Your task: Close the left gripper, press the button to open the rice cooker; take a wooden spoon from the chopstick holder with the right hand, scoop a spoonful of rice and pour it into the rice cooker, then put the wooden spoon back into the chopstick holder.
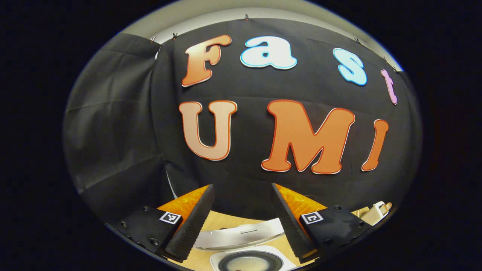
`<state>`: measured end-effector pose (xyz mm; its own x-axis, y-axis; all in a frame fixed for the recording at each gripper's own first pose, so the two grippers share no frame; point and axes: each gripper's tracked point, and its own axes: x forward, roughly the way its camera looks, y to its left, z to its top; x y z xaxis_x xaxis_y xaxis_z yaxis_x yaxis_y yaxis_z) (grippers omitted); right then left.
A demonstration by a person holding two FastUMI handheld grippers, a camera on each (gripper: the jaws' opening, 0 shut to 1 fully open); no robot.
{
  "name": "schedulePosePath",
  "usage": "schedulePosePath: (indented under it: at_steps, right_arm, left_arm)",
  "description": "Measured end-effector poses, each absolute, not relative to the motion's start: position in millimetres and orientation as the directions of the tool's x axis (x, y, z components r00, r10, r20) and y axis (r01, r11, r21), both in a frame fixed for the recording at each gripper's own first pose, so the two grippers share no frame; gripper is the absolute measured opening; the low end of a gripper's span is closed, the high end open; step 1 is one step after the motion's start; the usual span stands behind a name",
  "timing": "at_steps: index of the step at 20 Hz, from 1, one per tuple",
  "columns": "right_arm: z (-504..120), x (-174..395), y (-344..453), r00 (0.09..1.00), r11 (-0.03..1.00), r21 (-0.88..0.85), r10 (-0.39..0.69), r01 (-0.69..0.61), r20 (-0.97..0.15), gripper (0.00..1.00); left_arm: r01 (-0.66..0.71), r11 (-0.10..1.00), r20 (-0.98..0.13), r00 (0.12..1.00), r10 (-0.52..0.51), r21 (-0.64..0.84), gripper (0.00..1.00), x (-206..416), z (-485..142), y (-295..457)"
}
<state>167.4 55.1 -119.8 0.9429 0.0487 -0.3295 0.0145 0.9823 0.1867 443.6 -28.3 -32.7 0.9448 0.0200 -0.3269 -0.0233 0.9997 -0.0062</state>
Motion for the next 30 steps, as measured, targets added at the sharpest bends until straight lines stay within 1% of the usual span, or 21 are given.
schedulePosePath:
  at_steps: [2,4,10,11,14,19,21,24,26,28,30]
  right_arm:
    - [-118,166,63,0.944,0.983,0.186,0.061,0.001,-0.325,0.95]
    - [-113,166,69,0.946,0.986,0.166,0.067,-0.014,-0.317,0.95]
    - [-94,166,88,0.953,0.979,0.194,0.110,-0.056,-0.282,0.95]
    - [-93,166,89,0.953,0.979,0.197,0.113,-0.058,-0.281,0.94]
    - [-89,164,95,0.954,0.980,0.186,0.122,-0.072,-0.275,0.95]
    - [-89,158,116,0.950,0.975,0.194,0.161,-0.111,-0.267,0.95]
    - [-91,154,125,0.946,0.972,0.198,0.179,-0.128,-0.269,0.95]
    - [-95,146,139,0.938,0.966,0.206,0.208,-0.153,-0.278,0.95]
    - [-100,143,148,0.932,0.964,0.207,0.225,-0.169,-0.286,0.94]
    - [-103,139,156,0.925,0.960,0.208,0.243,-0.187,-0.291,0.95]
    - [-109,136,160,0.919,0.959,0.203,0.253,-0.198,-0.301,0.95]
  left_arm:
    - [-0.050,0.999,-0.384,0.922,0.050,0.010,1.00,450,-57,-18]
    - [-0.073,0.997,-0.418,0.906,0.071,0.010,1.00,454,-74,-10]
    - [-0.071,0.997,-0.508,0.860,0.047,-0.028,1.00,442,-112,-14]
    - [-0.062,0.998,-0.472,0.880,0.047,-0.016,1.00,441,-104,-14]
    - [-0.047,0.999,-0.473,0.880,0.030,-0.024,1.00,427,-107,-21]
    - [0.007,0.997,-0.523,0.851,-0.047,-0.077,1.00,392,-114,-36]
    - [0.020,0.996,-0.521,0.851,-0.061,-0.084,0.99,370,-118,-43]
    - [0.037,0.995,-0.526,0.847,-0.079,-0.089,1.00,329,-134,-58]
    - [0.070,0.991,-0.562,0.818,-0.125,-0.118,0.98,298,-161,-74]
    - [0.078,0.989,-0.586,0.799,-0.139,-0.129,0.99,272,-187,-81]
    - [0.054,0.994,-0.600,0.793,-0.100,-0.094,0.98,255,-215,-79]
